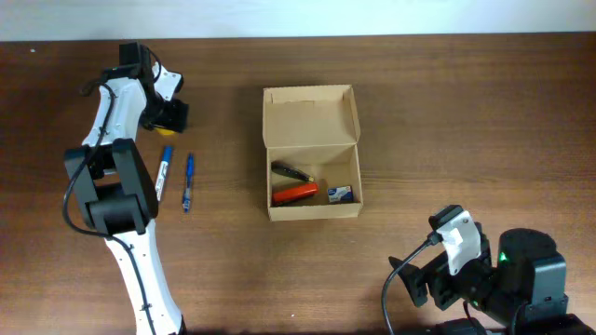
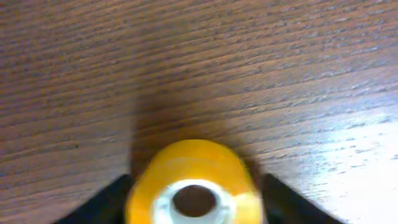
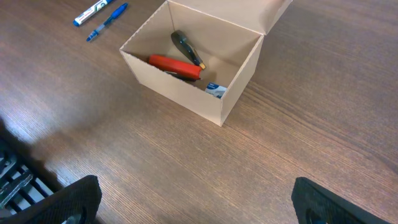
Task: Pack container
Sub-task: 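Lower the left gripper onto the yellow tape roll and grasp it, then carry the tape roll into the box's right side and lower it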
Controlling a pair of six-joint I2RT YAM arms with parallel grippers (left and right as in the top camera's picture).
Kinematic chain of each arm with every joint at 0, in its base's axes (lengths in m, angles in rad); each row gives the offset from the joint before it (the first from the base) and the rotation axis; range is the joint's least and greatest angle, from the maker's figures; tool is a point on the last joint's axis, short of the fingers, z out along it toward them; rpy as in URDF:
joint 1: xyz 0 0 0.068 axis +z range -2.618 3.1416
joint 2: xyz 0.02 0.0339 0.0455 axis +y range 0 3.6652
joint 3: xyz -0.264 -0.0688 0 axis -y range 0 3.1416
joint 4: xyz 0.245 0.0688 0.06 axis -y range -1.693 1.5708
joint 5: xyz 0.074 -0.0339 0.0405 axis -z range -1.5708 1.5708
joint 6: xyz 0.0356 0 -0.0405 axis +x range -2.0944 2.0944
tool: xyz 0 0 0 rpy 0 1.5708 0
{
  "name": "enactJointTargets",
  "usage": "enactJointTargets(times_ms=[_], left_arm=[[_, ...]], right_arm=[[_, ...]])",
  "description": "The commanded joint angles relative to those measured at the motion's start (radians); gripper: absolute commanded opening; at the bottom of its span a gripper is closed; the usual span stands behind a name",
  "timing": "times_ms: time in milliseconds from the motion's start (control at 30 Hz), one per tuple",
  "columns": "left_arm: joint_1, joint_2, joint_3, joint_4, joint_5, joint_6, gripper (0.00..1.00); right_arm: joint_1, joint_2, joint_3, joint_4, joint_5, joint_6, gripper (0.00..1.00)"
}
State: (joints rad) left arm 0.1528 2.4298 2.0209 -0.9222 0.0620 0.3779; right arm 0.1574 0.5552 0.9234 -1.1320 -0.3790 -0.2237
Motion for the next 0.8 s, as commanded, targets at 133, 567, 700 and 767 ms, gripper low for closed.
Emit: enactJointTargets(times_ms=[133, 567, 700, 767], left_arm=[[0.007, 0.01, 0.002, 0.001, -0.004, -0.024, 0.39], [-0.019, -0.061, 0.158, -0.196, 0.027, -0.111, 0.26], [-0.063, -0.135, 0.195, -0.235, 0.027, -0.081, 0.25], [-0.09, -0.174, 0.195, -0.235, 0.027, -0.073, 0.25]], right_arm=[[-0.007, -0.005, -0.003, 0.002, 0.01, -0.001, 0.99], [-0.007, -0.005, -0.003, 0.003, 0.01, -0.001, 0.99], [-0.007, -0.005, -0.003, 0.003, 0.01, -0.001, 0.99], [-0.007, -0.005, -0.003, 0.003, 0.01, -0.001, 0.99]])
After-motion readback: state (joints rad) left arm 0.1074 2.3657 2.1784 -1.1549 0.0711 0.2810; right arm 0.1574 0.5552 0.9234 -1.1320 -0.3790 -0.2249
